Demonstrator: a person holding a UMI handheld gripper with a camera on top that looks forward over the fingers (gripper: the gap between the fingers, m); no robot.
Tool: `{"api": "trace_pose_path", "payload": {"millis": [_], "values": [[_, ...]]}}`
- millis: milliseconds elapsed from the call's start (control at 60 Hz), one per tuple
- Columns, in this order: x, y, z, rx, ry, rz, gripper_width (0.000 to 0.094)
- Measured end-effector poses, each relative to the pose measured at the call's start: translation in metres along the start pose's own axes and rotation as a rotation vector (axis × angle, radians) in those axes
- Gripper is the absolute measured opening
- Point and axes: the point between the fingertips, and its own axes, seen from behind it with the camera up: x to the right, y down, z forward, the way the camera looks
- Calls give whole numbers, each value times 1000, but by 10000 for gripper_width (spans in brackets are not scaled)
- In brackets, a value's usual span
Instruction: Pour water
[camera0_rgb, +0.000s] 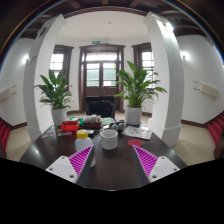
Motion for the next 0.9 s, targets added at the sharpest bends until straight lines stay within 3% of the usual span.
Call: {"api": "trace_pose_path", "payload": {"millis": [250,783,900], "values": [[-76,54,29,-72,-91,-63,769],[-128,62,144,-23,-171,12,763],[-129,57,156,29,-161,8,676]]}}
